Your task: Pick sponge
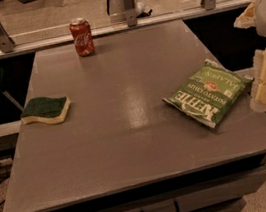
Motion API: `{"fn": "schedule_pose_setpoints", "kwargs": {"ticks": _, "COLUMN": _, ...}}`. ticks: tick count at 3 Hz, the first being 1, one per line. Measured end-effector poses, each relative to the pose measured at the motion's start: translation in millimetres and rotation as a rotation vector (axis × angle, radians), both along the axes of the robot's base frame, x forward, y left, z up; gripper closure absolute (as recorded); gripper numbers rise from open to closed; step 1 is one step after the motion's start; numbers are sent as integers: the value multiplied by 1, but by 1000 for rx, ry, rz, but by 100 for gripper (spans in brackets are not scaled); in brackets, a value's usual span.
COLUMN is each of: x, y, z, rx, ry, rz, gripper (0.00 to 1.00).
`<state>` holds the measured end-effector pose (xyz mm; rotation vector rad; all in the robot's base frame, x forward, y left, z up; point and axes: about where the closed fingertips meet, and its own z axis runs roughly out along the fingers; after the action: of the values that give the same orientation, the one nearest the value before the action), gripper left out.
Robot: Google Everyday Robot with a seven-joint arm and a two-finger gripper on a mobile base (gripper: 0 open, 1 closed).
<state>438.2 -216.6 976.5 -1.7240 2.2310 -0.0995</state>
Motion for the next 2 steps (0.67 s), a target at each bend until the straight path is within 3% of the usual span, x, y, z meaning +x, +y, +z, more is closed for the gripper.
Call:
{"fn": "schedule_pose_setpoints", "kwargs": {"ticks": 1, "x": 0, "y": 0, "z": 0, "rx": 0, "ry": 0, "rz": 0, "gripper": 0}}
{"fn": "schedule_pose_setpoints", "kwargs": {"ticks": 2, "x": 13, "y": 28, "z": -13, "rx": 70, "ry": 4, "rz": 33, "gripper": 0}}
